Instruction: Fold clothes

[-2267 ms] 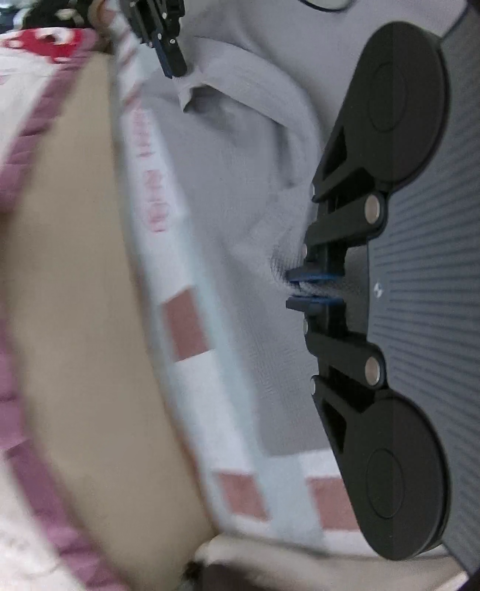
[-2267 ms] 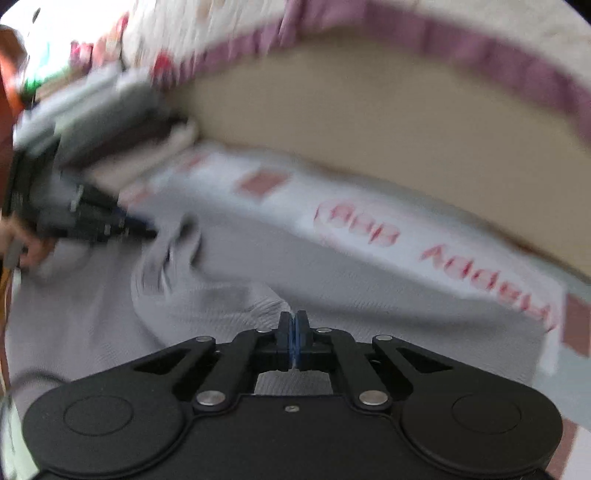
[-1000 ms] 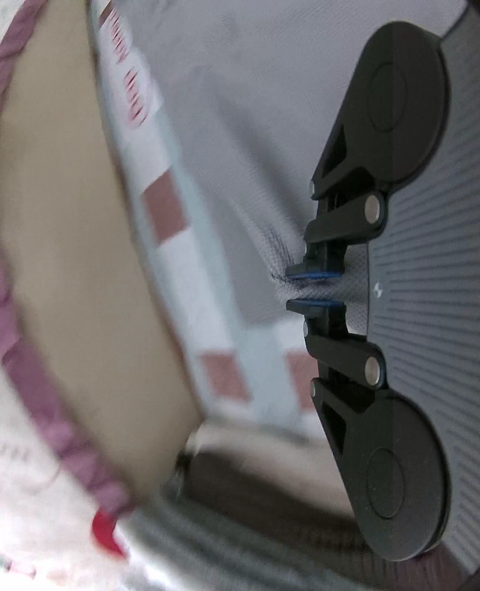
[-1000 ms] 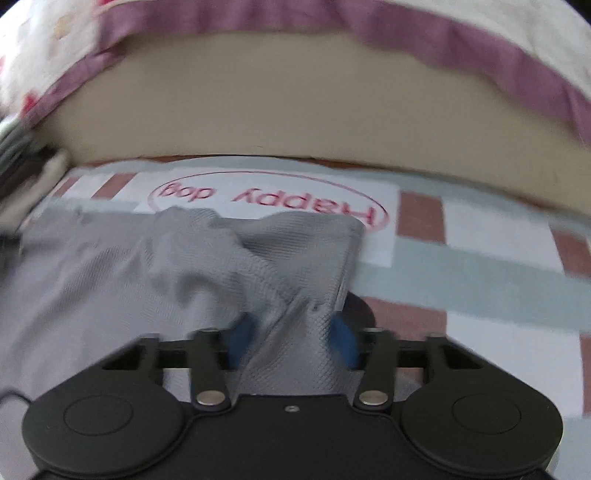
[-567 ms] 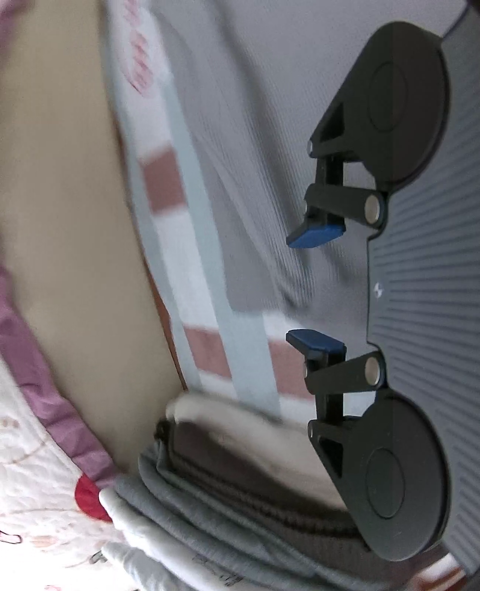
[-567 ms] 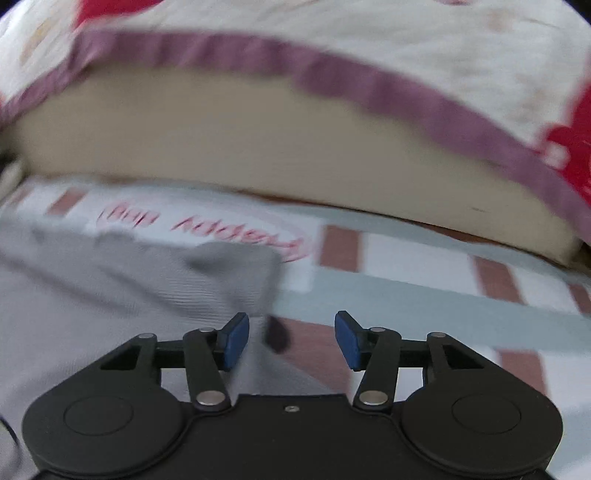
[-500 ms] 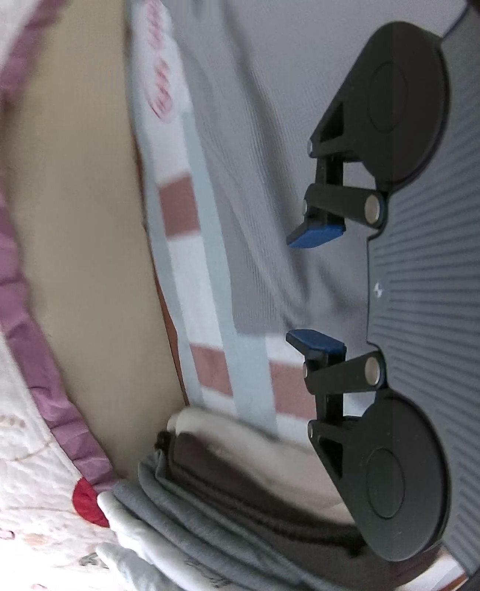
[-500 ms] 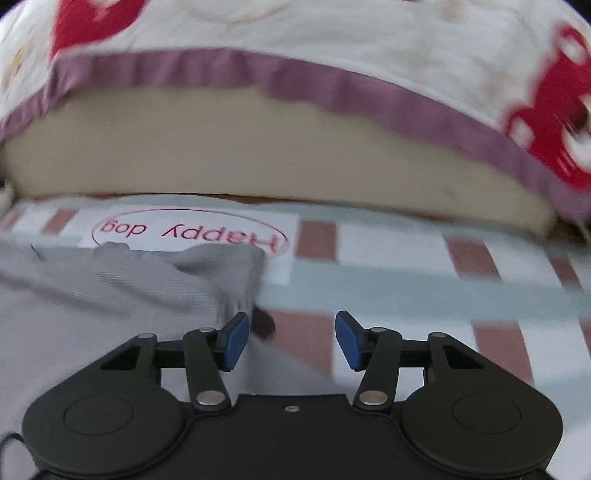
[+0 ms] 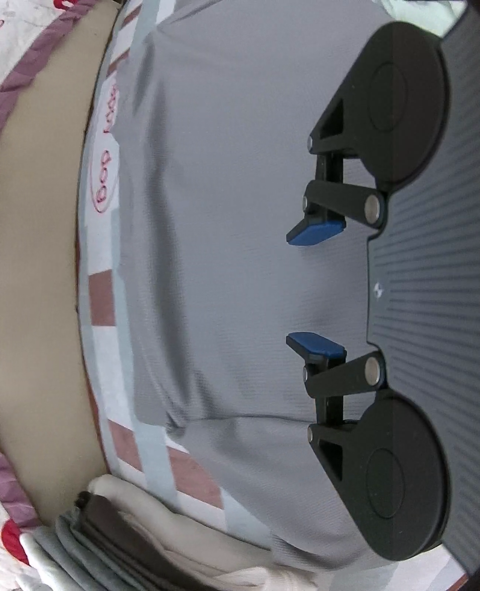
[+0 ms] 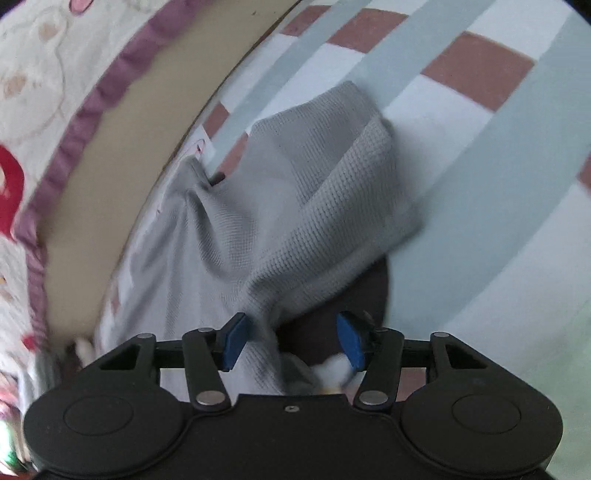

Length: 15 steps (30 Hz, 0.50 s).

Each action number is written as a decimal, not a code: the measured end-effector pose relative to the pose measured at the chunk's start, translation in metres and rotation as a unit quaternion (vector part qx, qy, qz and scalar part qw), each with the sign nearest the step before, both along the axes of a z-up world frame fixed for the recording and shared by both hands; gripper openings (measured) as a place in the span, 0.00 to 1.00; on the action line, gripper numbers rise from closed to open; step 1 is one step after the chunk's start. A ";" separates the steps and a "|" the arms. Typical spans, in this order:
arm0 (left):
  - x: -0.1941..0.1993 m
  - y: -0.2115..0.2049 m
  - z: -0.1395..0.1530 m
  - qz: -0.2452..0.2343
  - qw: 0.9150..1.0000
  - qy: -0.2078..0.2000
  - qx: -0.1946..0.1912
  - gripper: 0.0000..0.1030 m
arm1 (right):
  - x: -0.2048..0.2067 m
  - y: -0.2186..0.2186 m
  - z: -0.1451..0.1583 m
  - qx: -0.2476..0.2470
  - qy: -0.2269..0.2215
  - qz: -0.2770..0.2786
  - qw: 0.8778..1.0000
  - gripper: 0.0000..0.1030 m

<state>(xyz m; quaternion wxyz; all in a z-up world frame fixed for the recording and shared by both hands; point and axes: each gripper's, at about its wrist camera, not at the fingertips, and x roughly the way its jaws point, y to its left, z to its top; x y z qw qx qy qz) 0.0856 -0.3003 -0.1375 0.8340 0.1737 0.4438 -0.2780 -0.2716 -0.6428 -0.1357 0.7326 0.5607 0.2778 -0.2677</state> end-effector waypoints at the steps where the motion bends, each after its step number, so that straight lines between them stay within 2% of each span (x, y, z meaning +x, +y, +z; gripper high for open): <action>1: -0.001 0.002 -0.003 0.005 1.000 0.000 0.007 0.50 | 0.008 -0.001 0.001 -0.018 -0.005 0.004 1.000 0.64; 3: -0.003 0.007 -0.008 0.016 1.000 0.000 0.011 0.51 | 0.027 0.000 0.003 -0.078 0.003 0.025 0.997 0.65; 4: -0.002 0.010 -0.010 0.022 1.000 0.001 0.007 0.52 | 0.034 0.003 0.002 -0.120 0.005 0.032 0.992 0.61; 5: -0.002 0.012 -0.009 0.024 1.000 0.003 0.010 0.52 | 0.041 0.007 0.003 -0.163 0.010 0.039 0.986 0.28; 6: -0.001 0.013 -0.009 0.025 1.000 0.006 0.012 0.52 | 0.044 0.012 0.005 -0.202 0.032 0.051 0.977 0.03; 9: -0.004 0.020 -0.009 0.031 0.999 -0.017 0.039 0.56 | 0.045 0.030 0.020 -0.319 0.100 0.075 0.940 0.04; 10: -0.003 0.025 -0.010 0.035 0.999 -0.017 0.034 0.58 | 0.037 0.030 0.028 -0.330 0.115 0.067 0.934 0.04; 12: 0.003 0.032 -0.010 0.048 0.999 -0.005 0.021 0.59 | 0.024 0.019 0.038 -0.320 0.127 0.045 0.938 0.04; 15: 0.010 0.037 -0.010 0.056 0.998 0.013 0.011 0.62 | 0.019 0.005 0.034 -0.322 0.178 0.015 0.930 0.04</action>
